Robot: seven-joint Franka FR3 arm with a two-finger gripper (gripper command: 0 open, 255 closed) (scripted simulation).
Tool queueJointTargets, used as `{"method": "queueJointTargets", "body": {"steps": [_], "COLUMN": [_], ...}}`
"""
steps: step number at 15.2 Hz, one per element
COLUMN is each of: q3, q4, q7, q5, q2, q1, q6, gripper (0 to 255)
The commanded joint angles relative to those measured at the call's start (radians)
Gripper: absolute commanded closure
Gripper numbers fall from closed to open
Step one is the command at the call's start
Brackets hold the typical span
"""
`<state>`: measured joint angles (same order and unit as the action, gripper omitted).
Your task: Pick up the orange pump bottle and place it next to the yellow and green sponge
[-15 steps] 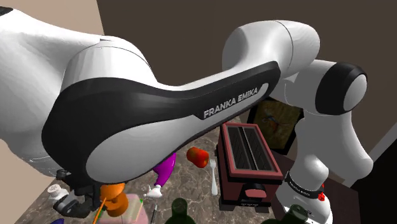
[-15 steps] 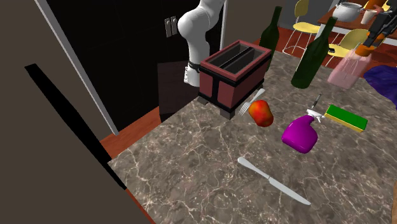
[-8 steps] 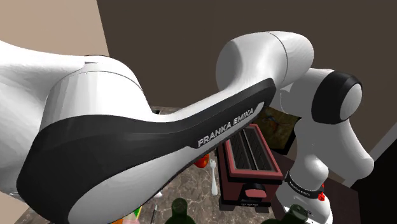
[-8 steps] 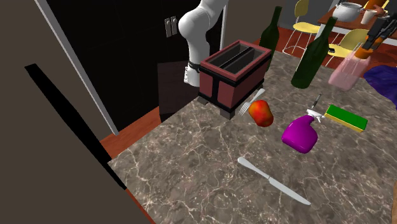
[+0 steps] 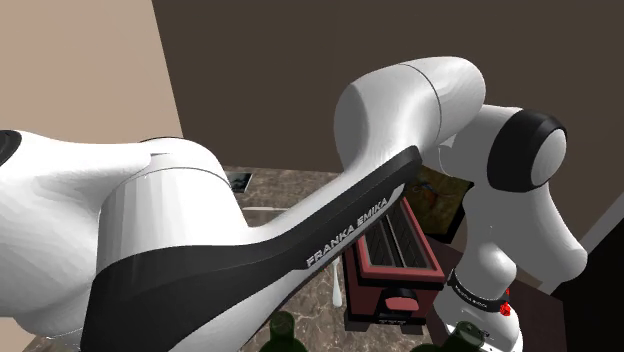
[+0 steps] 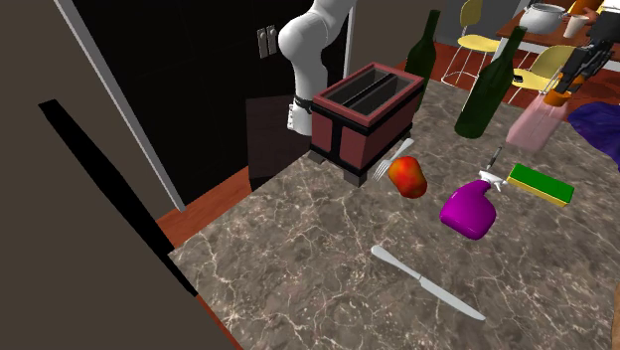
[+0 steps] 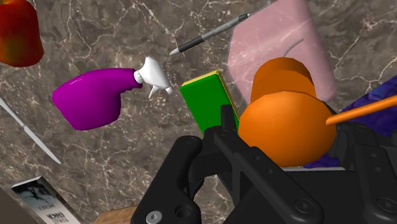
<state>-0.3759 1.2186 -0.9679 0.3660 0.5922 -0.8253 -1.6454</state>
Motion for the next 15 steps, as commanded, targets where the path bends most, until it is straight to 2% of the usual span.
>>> {"method": "queueJointTargets", "body": {"steps": [1, 2, 10, 11, 15], "q3": [0.001, 0.002, 0.002, 0.002, 0.002], "q4": [0.024, 0.045, 0.045, 0.044, 0.044], "q7": [-0.005, -0.010, -0.010, -0.010, -0.010], "q5": [0.002, 0.004, 0.004, 0.004, 0.004], "q2": [0.003, 0.005, 0.005, 0.005, 0.006], "q1": [0.004, 0.006, 0.006, 0.006, 0.006], "q6": [-0.027, -0.049, -0.049, -0.048, -0.049], "gripper": [255, 255, 255, 0, 0]}}
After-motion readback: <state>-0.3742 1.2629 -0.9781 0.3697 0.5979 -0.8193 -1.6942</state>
